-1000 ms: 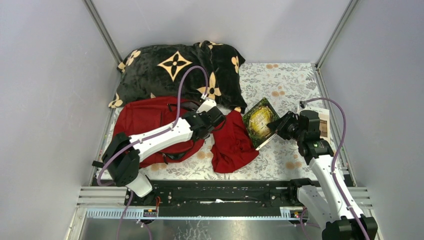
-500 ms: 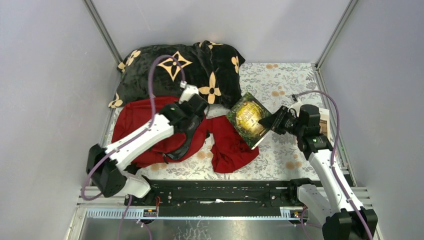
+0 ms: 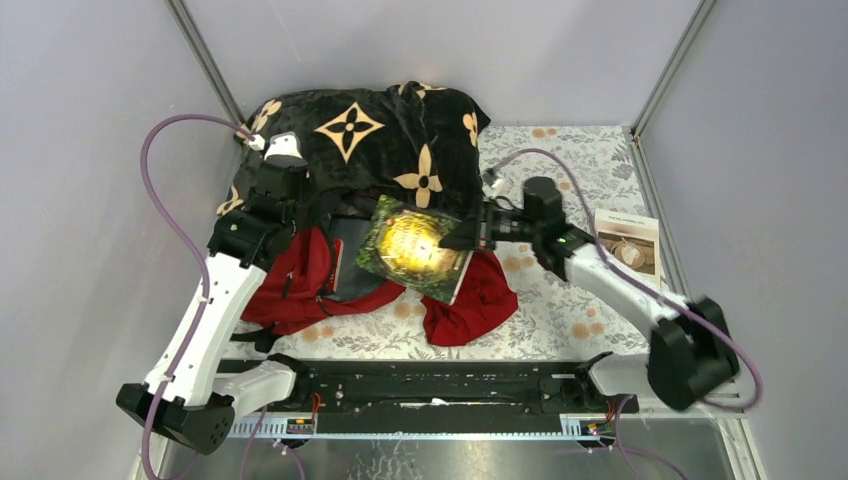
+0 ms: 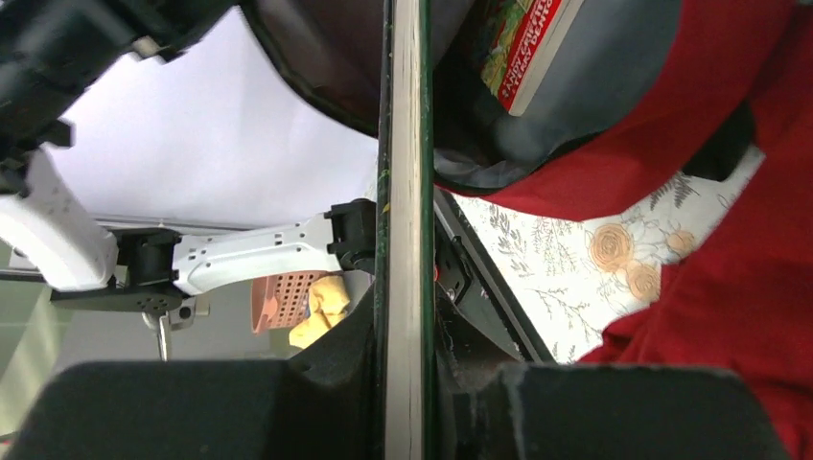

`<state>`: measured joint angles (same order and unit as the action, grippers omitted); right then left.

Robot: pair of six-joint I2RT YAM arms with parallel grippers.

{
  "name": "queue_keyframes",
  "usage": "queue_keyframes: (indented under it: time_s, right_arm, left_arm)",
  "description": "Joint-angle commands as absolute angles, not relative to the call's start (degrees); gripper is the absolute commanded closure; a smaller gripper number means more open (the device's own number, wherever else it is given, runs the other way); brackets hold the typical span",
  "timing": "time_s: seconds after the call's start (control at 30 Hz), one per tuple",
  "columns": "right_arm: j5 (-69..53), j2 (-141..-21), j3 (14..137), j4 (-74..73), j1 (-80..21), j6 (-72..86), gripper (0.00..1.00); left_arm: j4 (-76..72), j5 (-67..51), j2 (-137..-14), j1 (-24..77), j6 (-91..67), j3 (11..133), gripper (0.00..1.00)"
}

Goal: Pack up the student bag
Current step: Place the book in the student bag.

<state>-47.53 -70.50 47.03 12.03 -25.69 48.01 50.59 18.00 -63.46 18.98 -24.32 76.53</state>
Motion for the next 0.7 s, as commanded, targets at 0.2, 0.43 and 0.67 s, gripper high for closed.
queue_keyframes:
  time_s: [0.2,0.43,0.67]
  right_arm:
    - [-47.94,-99.30,67.41,23.34,-37.64,51.24,1.00]
    - [-48.98,-116.78,87.50,16.34,-42.31,50.87,1.00]
    - [-48.26,-131.70,99.75,22.84,-47.08,56.64,1.00]
  left_arm:
    - [40.58,12.61,-57.34,17.75,-26.80,73.34,1.00]
    - [37.58,8.97,-54.93,17.75,-27.26,69.99,1.00]
    - [34.28,6.82,-52.07,17.67,-29.67,66.78,1.00]
